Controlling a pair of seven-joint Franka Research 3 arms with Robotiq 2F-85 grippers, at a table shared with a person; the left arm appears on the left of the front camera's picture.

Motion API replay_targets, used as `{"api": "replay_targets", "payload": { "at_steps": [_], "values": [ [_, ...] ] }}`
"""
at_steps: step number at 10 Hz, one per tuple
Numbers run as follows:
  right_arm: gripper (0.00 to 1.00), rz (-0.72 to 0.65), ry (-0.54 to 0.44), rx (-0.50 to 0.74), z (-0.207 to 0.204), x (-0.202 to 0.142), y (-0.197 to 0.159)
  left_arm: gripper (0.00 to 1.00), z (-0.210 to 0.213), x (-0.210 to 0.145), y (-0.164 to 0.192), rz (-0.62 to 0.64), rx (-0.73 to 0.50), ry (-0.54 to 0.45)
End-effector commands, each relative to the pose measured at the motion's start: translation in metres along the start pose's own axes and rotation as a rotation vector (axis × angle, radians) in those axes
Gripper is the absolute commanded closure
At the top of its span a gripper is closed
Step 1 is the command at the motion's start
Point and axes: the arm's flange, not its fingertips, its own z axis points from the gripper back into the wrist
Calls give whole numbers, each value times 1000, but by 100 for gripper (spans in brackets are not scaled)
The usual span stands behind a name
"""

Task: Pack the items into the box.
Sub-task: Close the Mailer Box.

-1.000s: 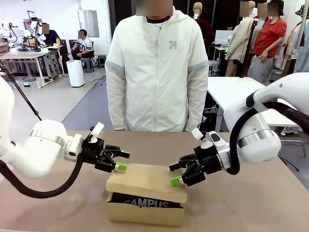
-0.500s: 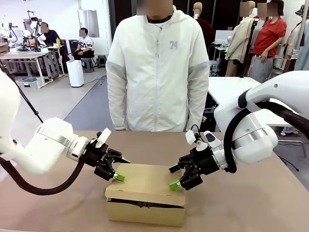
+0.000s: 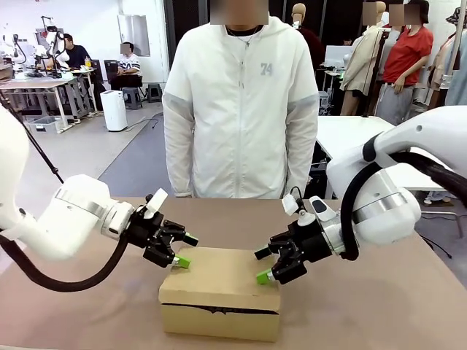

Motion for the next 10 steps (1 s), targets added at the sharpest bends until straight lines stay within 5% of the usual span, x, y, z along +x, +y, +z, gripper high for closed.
{"api": "replay_targets", "payload": {
  "at_steps": [1, 5, 7, 8, 10],
  "values": [
    [0, -176, -268, 71, 34, 4, -12, 0, 18, 23, -6, 78, 17, -148],
    [0, -620, -457, 143, 117, 10, -43, 0, 84, 61, -16, 491, 19, -291],
    [0, -922, -448, 241, 168, -5, -42, 0, 142, 48, -14, 966, 14, -363],
    [0, -1040, -421, 190, 194, -18, -38, 0, 173, 30, -17, 1149, -77, -373],
    [0, -1231, -315, 59, 247, -42, -26, 0, 226, -1, -28, 1395, 65, -537]
  ]
}}
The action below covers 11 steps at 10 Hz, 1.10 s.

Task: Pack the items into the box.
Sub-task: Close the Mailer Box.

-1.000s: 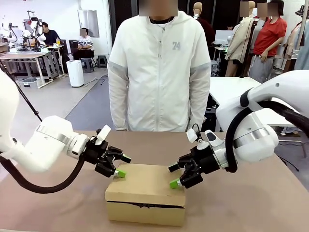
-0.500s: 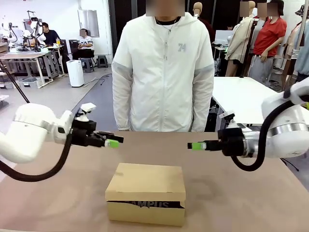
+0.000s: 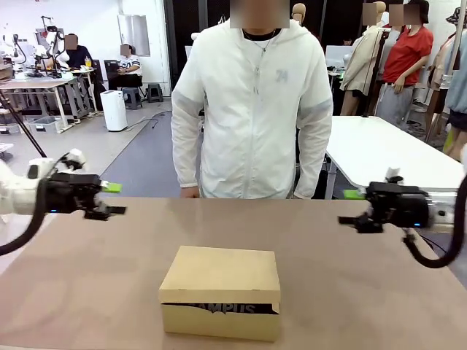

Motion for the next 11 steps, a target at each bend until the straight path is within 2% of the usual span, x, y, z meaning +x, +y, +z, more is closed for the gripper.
{"api": "replay_targets", "payload": {
  "at_steps": [1, 2, 3, 11],
  "values": [
    [0, -76, 0, -141, 34, -1, 12, 0, 35, 5, 1, 228, -42, -245],
    [0, -55, -54, -240, 40, 9, -2, 0, 47, 7, 11, 177, -127, -269],
    [0, -49, -21, -79, 29, -2, 0, 0, 32, 0, 8, 140, 3, -91],
    [0, -49, -21, -79, 29, -2, 0, 0, 32, 0, 8, 140, 3, -91]
  ]
}}
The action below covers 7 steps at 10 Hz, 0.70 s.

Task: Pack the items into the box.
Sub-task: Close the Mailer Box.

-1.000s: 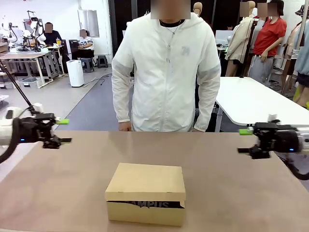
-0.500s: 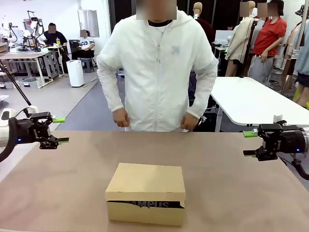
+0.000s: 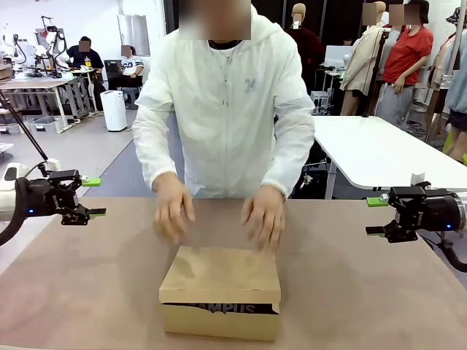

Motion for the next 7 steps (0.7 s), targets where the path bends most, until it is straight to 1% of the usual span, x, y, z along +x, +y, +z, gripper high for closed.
{"api": "replay_targets", "payload": {
  "at_steps": [1, 7],
  "values": [
    [0, 7, -16, 17, -2, 0, 0, 0, 3, -1, -3, -15, 8, 5],
    [0, 7, -16, 17, -2, 0, 0, 0, 3, -1, -3, -15, 8, 5]
  ]
}}
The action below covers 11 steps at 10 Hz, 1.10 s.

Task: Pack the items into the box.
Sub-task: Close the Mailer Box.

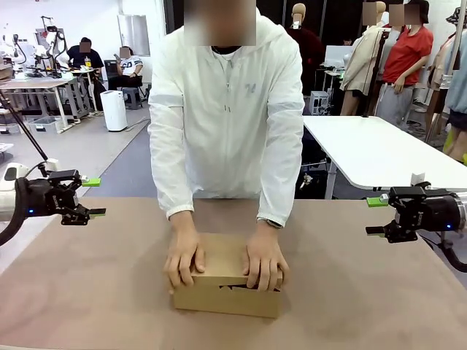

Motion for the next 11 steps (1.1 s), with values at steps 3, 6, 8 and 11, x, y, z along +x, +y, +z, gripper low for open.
{"api": "replay_targets", "payload": {
  "at_steps": [3, 6, 8, 11],
  "values": [
    [0, 7, -16, 17, -2, 0, 1, 0, 3, -1, -3, -15, 8, 5],
    [0, 7, -16, 17, -2, 0, 1, 0, 3, -1, -3, -15, 8, 5],
    [0, 7, -16, 17, -2, 0, 1, 0, 3, -1, -3, -15, 8, 5],
    [0, 7, -16, 17, -2, 0, 1, 0, 3, -1, -3, -15, 8, 5]
  ]
}}
